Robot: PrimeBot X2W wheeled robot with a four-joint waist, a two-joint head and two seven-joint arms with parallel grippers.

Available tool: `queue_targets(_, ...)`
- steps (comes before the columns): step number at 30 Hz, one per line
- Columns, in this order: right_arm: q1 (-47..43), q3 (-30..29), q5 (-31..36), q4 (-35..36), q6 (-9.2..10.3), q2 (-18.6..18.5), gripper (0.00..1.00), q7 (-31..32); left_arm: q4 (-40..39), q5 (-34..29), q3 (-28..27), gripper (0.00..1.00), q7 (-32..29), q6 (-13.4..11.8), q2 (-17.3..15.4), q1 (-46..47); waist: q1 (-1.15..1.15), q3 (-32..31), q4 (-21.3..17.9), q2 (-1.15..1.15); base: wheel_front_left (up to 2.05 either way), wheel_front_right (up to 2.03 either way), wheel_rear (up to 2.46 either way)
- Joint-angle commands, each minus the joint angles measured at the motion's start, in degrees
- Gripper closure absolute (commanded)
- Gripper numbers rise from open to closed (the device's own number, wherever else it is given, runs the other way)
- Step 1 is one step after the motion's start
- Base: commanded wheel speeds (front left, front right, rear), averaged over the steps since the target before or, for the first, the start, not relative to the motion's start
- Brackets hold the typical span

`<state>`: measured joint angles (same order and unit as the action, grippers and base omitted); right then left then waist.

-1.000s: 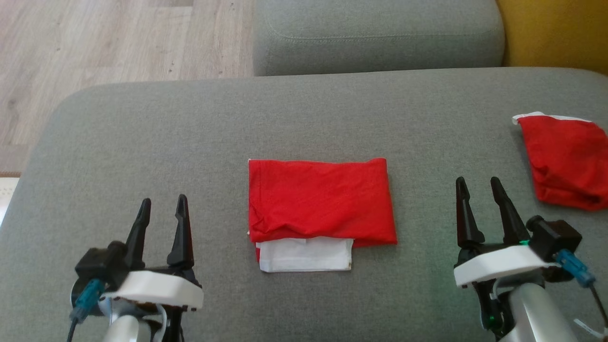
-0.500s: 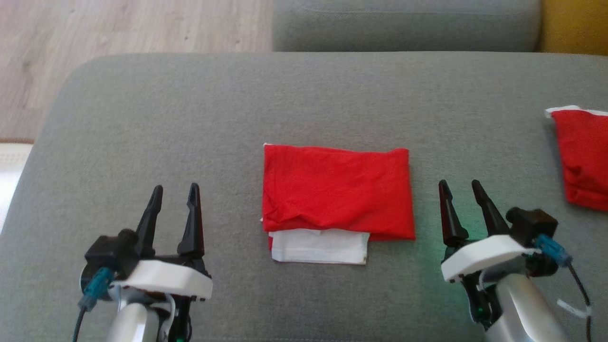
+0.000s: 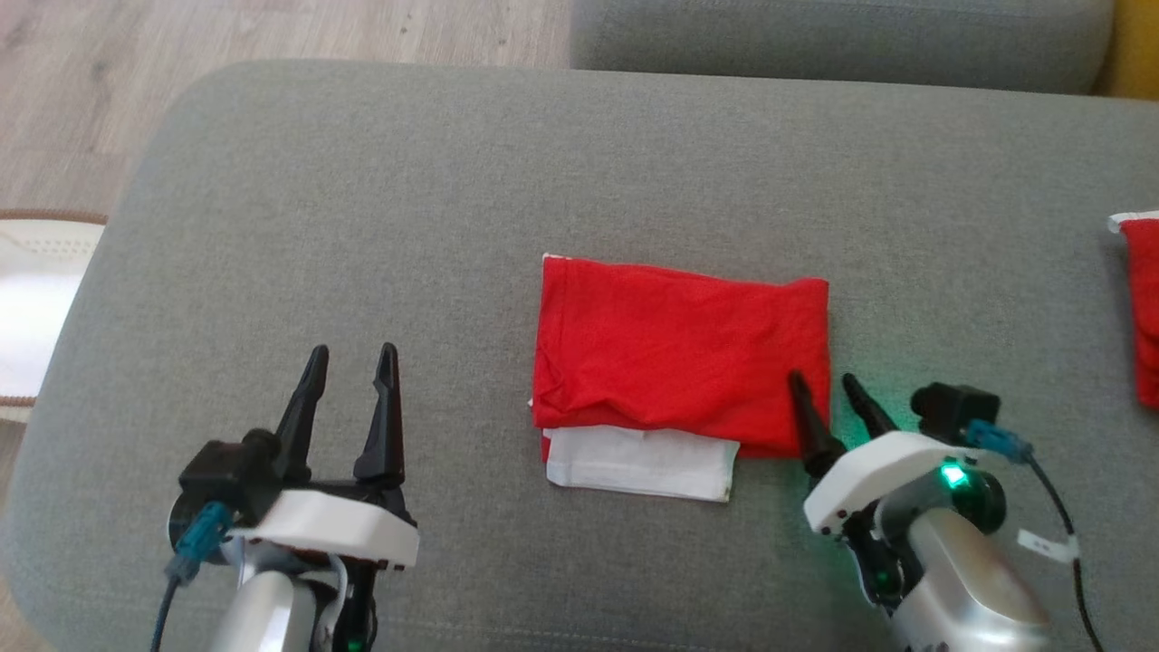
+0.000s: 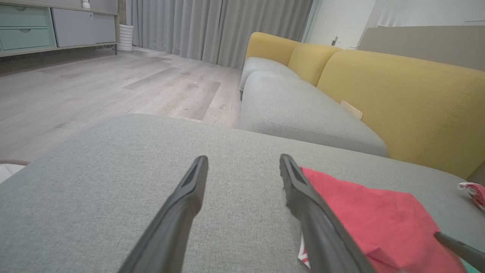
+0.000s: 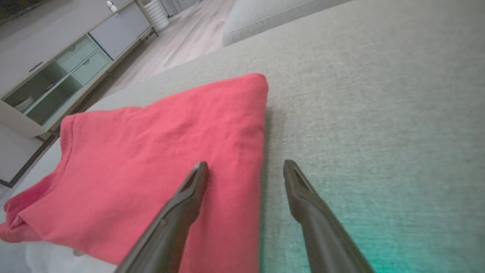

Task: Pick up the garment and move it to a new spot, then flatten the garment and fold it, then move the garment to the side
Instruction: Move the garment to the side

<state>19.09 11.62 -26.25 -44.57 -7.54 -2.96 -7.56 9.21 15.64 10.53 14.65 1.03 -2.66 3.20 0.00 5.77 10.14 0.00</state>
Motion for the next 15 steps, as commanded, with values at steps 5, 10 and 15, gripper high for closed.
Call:
queue_targets(5,4.57,5.63,-2.54,-4.36,0.05,0.08,0.0,1.86,-1.72,0.31,-1.15,0.0,0.35,0.04,-0.21,3.38,0.0,0.74,0.59,0.0,0.0,0.0,0.0)
queue_targets(10,5.73,9.63,-4.73,-7.71,0.05,0.08,0.0,2.88,-1.53,0.24,-1.23,0.0,0.35,0.01,-0.21,3.57,0.0,0.74,0.69,0.0,0.0,0.0,0.0)
queue_targets(15,7.33,11.94,-5.6,-10.07,0.05,0.08,1.0,1.87,-1.35,0.13,-1.52,0.0,0.35,0.03,-0.21,3.48,0.0,0.46,0.33,0.0,0.0,0.0,0.0)
